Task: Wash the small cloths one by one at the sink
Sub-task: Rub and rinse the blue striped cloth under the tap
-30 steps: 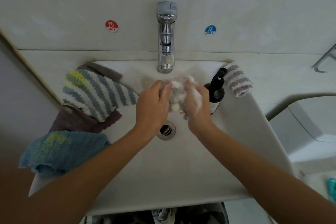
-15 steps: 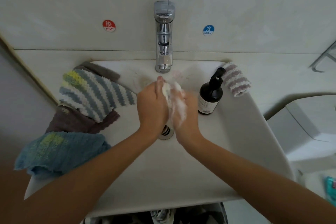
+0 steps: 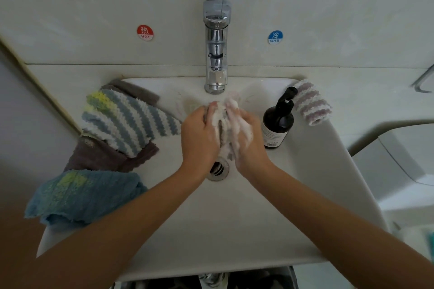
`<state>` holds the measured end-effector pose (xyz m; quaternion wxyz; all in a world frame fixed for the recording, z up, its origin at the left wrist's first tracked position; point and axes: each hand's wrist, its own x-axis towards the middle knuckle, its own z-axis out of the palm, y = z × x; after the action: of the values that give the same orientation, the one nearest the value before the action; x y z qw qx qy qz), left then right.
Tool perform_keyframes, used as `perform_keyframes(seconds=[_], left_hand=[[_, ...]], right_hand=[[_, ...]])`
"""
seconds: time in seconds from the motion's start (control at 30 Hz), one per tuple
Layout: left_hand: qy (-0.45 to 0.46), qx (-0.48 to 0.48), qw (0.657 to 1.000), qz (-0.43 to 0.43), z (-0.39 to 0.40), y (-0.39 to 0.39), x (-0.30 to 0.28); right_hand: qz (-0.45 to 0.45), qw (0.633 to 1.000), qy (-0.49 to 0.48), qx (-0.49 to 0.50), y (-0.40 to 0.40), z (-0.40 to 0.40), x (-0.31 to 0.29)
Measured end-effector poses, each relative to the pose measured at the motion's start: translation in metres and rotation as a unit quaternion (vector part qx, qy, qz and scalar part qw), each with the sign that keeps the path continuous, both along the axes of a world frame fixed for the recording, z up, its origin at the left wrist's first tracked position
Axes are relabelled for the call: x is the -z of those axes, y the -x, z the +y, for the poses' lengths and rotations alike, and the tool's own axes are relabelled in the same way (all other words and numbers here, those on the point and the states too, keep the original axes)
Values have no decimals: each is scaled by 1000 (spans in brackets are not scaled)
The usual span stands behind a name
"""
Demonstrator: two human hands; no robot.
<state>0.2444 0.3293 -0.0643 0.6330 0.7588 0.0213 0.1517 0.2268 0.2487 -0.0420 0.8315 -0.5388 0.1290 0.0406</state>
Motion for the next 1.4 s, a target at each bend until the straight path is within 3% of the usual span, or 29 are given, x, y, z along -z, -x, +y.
perform_keyframes(seconds=[0.07,0.23,0.4,0.53,0.67,0.83,1.0,1.1,1.23,1.4], left_hand=[[35,-1,999,26,5,-7,-4],[50,-46,997,36,26,-19,-8],[39,-67,997,-6,41,-25,-9],[50,-48,997,-22,40,-22,-9],[26,-3,999,-33,28,-7,-8],[-67,34,995,-71,12,14,-8],[-62,8,994,-86,4,18,-5],[-23,-4,996,-83,4,23,-1],[-30,53,994,-94,-9,37,-1],[27,-25,999,-16,-1,-2,-6]], right_hand=[[-20,999,33,3,0,-3,-3],[-103,963,235,-83,3,-10,-9],[-130,943,294,-90,-7,-15,0],[-129,941,306,-68,-12,-21,4],[-103,973,206,12,-13,-23,5],[-32,991,81,104,-23,-26,9],[-175,952,245,62,10,0,8],[-174,953,240,59,9,13,6],[-175,956,206,114,-3,1,6],[-138,972,181,65,17,15,5]])
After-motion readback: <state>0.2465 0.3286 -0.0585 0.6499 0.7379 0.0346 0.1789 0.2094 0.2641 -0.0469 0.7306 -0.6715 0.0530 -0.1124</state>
